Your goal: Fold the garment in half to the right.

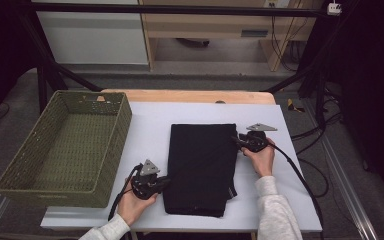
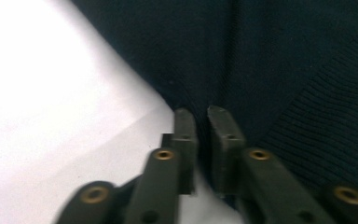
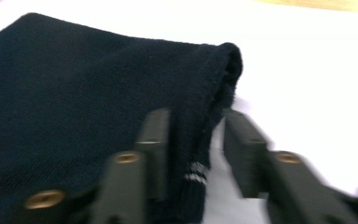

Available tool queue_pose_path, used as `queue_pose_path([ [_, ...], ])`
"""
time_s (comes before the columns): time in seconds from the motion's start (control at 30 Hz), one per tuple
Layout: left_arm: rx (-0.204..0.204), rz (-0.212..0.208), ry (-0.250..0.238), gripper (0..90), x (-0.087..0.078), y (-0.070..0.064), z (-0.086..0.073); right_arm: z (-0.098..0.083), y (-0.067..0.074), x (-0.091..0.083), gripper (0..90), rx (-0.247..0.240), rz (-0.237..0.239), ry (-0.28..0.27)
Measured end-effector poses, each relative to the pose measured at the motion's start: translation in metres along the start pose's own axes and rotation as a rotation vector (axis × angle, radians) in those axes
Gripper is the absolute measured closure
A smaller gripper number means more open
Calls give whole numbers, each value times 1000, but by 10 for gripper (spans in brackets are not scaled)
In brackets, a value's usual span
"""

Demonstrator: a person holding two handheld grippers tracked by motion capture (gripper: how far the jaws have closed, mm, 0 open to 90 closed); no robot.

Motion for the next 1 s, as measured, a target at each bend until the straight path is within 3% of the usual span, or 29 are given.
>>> queue_pose_path([
  [0.1,-8,6,-16,594,-1,1,3,3,1,-12,389,2,4,-31],
  [0.17,-13,3,-50,513,-3,3,9,3,5,-21,325,28,34,-44],
  [0.37,-4,-29,-95,372,-4,4,18,2,17,-43,164,37,111,-65],
  [0.4,5,-44,-111,345,-5,4,21,0,20,-50,58,48,139,-62],
  [0.5,7,-59,-125,261,-6,6,27,-2,24,-61,46,82,174,-80],
  [0.7,23,-71,-135,121,-6,11,40,-13,31,-76,48,44,192,-90],
  [1.0,34,-71,-145,20,-5,15,58,-27,41,-94,53,19,219,-106],
])
Point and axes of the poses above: each handheld gripper's, and its own axes: x roughly forward along the jaws, z roughly out of its top, y roughly to its left, the point moved 6 cm from there along x, roughly forward along the jaws, and after that the axes turned 1 degree about x, right-handed, at the moved point
